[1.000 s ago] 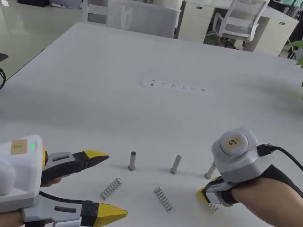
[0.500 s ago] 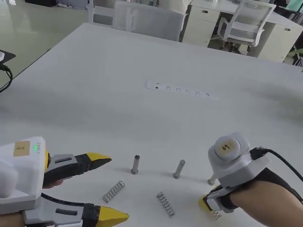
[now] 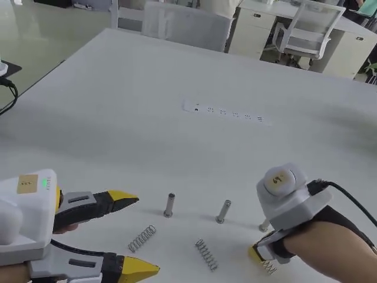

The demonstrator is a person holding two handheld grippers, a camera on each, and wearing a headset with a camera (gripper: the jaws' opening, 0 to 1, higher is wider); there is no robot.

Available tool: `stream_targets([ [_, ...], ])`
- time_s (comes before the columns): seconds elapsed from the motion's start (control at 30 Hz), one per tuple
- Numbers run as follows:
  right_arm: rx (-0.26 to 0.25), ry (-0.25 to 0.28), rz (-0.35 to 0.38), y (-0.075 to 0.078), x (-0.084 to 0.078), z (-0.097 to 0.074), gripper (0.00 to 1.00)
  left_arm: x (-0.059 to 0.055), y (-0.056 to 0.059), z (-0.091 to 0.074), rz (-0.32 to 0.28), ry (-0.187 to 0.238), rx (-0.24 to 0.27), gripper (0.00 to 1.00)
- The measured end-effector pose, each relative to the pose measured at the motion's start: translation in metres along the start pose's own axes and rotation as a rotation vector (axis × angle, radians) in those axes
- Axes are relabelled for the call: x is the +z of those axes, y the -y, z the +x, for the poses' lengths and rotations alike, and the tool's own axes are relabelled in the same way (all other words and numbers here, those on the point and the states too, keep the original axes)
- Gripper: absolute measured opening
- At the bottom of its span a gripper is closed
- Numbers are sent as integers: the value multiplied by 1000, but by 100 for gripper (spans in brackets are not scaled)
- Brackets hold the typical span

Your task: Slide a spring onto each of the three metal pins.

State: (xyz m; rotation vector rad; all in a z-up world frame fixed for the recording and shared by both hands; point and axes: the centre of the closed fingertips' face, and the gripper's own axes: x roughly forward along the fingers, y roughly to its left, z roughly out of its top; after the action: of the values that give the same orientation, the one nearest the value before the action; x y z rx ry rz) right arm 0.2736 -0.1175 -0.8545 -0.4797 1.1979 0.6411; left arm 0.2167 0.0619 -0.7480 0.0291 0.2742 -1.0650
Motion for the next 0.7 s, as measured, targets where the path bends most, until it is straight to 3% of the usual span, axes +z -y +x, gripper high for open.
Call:
stream_targets([
  [0.23,-5,62,27,0,1,-4,8,3,0,-1,7,-4,-2,66],
  [0.7,22,223,74,-10,15,-39,8,9,6,3,21,-16,-35,63],
])
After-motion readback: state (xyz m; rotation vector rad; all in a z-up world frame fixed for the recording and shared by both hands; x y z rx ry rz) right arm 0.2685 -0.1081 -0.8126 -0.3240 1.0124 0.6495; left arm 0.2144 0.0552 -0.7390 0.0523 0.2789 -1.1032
